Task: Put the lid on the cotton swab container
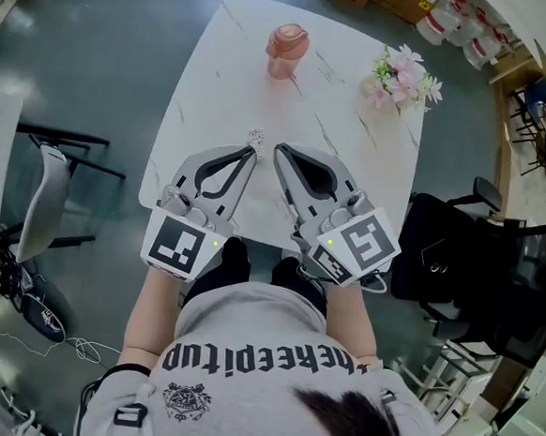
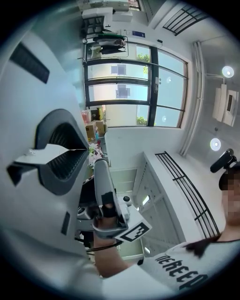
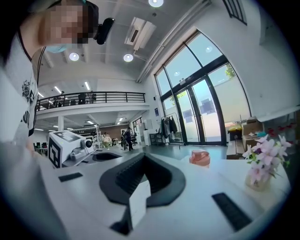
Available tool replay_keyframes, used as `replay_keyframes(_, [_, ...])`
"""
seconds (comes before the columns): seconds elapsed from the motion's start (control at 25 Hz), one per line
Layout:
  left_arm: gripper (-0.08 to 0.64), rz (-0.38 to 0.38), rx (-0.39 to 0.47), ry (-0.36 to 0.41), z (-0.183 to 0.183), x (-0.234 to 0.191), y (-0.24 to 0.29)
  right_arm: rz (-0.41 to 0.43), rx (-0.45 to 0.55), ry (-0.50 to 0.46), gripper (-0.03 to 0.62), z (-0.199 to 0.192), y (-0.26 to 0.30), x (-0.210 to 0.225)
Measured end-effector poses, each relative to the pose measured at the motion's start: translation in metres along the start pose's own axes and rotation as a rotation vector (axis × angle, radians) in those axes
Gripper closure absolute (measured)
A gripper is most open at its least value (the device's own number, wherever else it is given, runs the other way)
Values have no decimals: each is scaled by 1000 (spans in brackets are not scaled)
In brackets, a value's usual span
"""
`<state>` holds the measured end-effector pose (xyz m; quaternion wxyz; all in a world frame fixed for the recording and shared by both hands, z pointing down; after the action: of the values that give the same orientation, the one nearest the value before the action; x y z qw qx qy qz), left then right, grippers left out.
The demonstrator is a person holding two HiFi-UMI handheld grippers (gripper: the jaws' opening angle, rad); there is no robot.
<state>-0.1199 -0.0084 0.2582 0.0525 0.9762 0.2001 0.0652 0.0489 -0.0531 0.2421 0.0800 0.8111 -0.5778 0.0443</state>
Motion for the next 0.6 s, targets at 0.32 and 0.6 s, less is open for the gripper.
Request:
replay_keyframes(0.32, [543, -95, 19, 14, -20, -26, 15, -78, -9, 15, 581, -12, 16, 2])
replay_keyframes(0.6, [541, -174, -3, 38, -40, -40, 30, -152, -11, 58, 581, -31, 23, 8])
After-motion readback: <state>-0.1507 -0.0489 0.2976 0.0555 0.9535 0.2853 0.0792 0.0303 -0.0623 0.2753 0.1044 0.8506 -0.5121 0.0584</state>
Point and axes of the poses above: the fingertips, and each gripper's own axes: y forward along the fingers, x to its right, z out of its top, the point moved 10 cm from there along -y, backward along the fingers, and after that the axes turned 10 degrees about z, right-handed, at the moved point
